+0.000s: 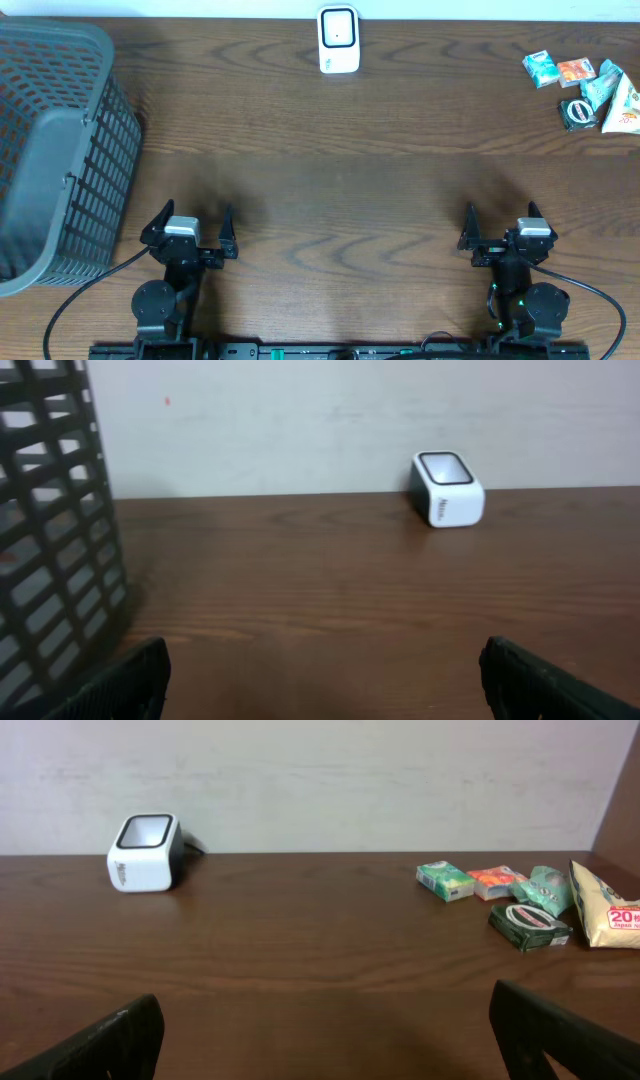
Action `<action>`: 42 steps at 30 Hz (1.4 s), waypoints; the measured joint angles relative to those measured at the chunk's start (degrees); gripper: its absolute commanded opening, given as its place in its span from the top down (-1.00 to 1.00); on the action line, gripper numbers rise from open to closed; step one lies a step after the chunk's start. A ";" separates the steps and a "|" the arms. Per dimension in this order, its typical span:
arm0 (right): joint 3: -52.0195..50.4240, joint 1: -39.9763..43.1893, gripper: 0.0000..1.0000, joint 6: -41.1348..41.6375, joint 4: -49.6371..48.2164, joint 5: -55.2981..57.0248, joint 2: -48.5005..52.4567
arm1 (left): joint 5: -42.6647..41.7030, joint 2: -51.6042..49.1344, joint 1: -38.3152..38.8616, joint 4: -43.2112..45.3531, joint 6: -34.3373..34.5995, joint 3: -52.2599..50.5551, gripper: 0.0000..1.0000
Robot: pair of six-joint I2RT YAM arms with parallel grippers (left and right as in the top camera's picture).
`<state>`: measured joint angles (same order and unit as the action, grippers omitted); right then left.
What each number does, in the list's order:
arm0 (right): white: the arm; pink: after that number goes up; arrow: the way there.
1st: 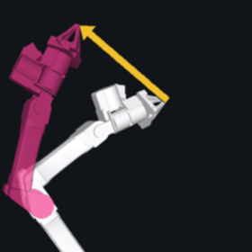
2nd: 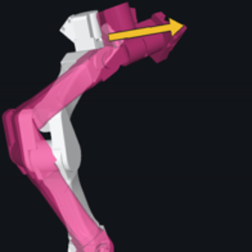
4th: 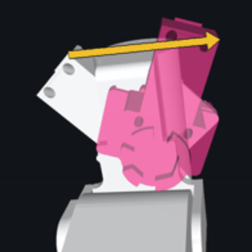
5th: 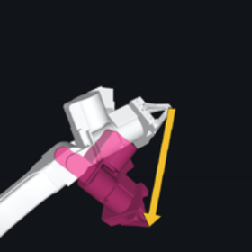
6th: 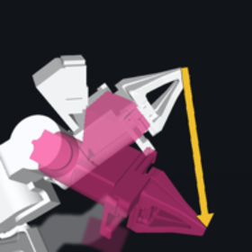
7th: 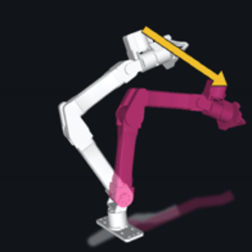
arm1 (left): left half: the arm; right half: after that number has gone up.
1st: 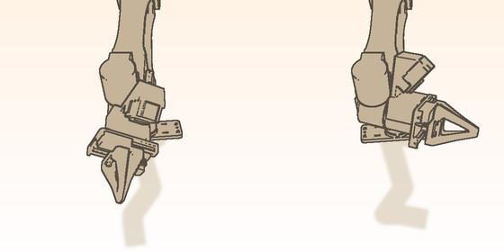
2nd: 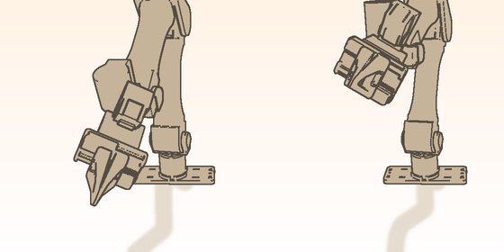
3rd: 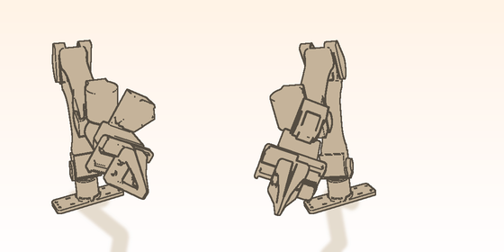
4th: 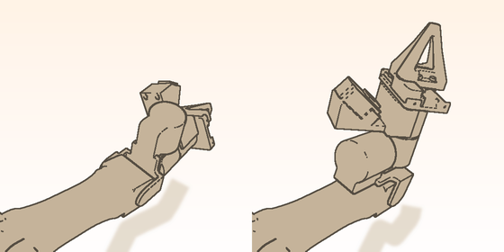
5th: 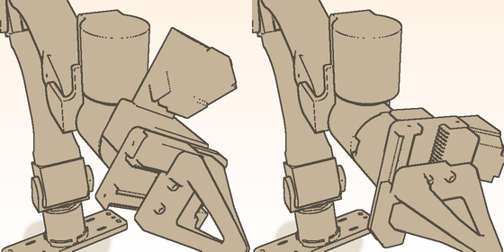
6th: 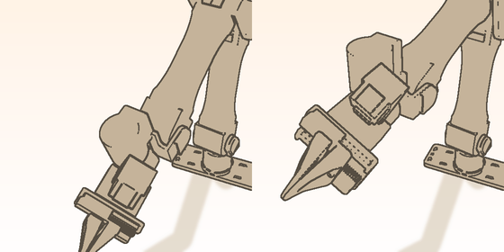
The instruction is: Scan the item barcode
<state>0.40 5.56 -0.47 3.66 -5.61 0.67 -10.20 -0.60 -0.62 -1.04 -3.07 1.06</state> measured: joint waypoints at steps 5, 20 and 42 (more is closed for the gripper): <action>0.00 0.00 -0.98 0.00 0.00 0.00 0.00 | 2.05 0.00 0.00 -0.44 1.09 0.13 -0.96; 0.00 0.00 -0.98 0.00 0.00 0.00 0.00 | 4.37 0.00 0.00 -0.76 1.99 0.20 -0.96; 0.00 0.00 -0.99 0.00 0.00 0.00 0.00 | 4.33 0.00 0.00 -0.68 0.22 0.20 -0.96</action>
<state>0.40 5.56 -0.47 3.66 -5.61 0.67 -5.87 -0.60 -0.62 -1.72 -2.85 1.26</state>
